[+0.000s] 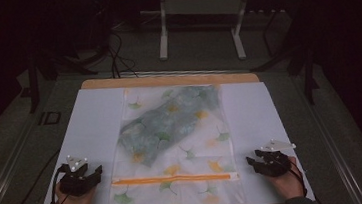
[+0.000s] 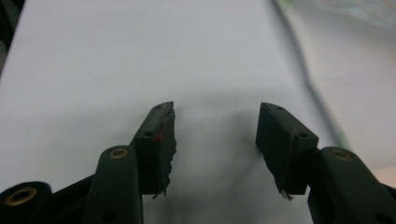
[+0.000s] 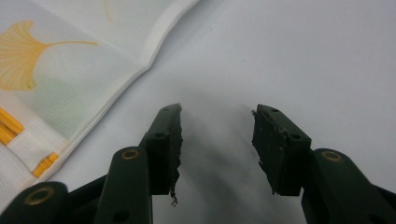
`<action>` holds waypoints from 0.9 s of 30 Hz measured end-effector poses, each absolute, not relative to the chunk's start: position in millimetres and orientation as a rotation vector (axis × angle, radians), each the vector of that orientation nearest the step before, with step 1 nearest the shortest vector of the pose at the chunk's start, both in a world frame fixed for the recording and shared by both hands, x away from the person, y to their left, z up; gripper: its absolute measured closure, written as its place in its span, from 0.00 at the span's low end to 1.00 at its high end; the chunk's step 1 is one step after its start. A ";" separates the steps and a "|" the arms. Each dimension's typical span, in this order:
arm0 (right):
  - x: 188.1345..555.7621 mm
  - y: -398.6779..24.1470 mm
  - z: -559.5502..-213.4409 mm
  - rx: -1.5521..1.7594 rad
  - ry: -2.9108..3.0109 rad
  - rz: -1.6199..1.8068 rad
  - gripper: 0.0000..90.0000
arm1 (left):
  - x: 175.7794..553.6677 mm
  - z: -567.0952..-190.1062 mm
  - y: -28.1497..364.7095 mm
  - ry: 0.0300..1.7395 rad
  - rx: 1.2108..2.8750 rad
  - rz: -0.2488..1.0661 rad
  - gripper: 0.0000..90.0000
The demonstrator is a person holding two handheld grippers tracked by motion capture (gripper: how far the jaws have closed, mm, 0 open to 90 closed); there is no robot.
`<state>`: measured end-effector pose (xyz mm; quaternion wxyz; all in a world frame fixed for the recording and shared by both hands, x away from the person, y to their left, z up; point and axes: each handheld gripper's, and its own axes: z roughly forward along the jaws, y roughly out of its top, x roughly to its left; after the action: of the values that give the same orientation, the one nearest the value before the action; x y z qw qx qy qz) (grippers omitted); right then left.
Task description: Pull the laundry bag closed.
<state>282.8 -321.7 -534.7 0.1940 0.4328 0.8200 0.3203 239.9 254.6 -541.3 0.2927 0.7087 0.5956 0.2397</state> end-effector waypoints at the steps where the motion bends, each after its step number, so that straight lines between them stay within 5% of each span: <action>1: 282.3 -320.8 -535.0 1.206 2.302 0.905 0.62 | 238.6 -540.2 254.6 1.567 1.900 0.624 0.56; 27: 277.2 -303.4 -527.1 1.117 2.297 0.946 0.62 | 222.9 -532.8 241.3 1.446 2.003 0.577 0.60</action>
<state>277.2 -303.4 -527.1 0.2074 0.4011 0.8251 0.3397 222.9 241.3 -532.8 0.2980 0.7537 0.5441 0.2171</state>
